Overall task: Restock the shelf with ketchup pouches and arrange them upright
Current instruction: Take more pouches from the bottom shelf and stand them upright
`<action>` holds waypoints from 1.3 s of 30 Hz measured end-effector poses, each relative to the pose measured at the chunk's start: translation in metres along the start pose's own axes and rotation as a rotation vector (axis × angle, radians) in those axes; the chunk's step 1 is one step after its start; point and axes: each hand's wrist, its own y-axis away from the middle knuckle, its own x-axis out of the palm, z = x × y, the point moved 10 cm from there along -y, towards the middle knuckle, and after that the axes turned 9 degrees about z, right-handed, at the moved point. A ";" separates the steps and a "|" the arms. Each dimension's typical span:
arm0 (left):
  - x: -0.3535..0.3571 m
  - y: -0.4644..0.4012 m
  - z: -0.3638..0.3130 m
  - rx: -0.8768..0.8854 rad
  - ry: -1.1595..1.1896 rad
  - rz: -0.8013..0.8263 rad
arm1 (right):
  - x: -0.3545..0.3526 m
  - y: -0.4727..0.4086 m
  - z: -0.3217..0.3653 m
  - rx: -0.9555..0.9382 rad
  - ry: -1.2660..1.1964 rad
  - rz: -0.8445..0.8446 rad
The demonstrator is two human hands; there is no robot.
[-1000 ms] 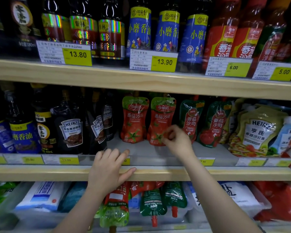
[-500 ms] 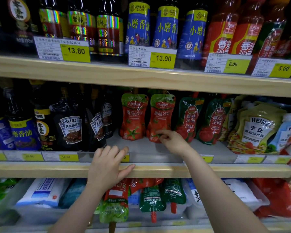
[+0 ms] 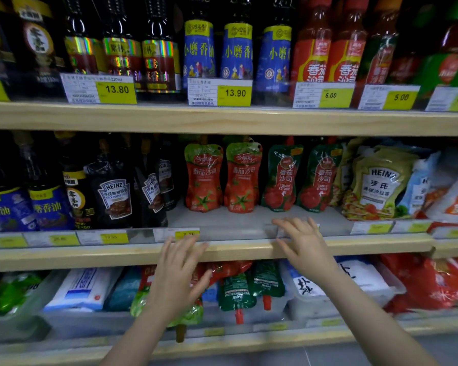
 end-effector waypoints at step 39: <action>-0.060 -0.004 0.050 -0.442 0.647 0.046 | 0.003 0.011 -0.001 0.036 -0.192 -0.154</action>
